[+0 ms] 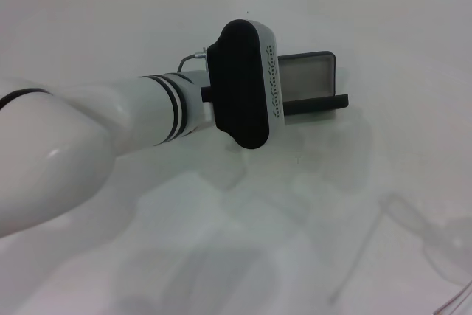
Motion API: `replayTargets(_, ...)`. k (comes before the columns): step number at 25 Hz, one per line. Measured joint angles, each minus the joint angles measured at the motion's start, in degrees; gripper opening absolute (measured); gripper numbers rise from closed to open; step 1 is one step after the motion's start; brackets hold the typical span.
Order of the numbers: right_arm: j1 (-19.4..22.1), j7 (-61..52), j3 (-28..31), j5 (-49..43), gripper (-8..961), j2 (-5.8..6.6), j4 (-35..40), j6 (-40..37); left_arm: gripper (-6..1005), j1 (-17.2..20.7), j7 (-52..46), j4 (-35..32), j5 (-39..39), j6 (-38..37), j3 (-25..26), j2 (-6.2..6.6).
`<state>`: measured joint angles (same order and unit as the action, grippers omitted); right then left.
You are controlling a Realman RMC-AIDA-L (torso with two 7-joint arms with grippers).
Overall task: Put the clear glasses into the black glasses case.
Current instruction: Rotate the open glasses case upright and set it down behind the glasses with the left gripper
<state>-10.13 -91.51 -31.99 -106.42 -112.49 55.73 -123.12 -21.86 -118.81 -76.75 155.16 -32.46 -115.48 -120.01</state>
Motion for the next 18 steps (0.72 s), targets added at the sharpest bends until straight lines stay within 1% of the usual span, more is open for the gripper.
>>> replayTargets(3,-0.2,0.3,0.0,-0.2,74,0.00,-0.5,0.0,211,0.0,0.0,0.0,0.1,-0.6,0.1,0.01)
replayTargets(4,-0.3,0.4,0.0,-0.3,74,0.00,-0.7,0.0,211,-0.3,0.0,0.0,0.1,-2.2,0.6,0.03)
replayTargets(8,-0.4,0.7,0.0,-0.3,74,0.01,-1.5,0.0,211,-0.5,0.0,-0.4,-0.1,-4.2,1.0,0.04)
replayTargets(18,-0.3,1.3,0.0,-0.4,74,0.09,-2.5,0.0,211,0.4,-0.1,-3.2,-0.1,-10.5,1.0,0.05)
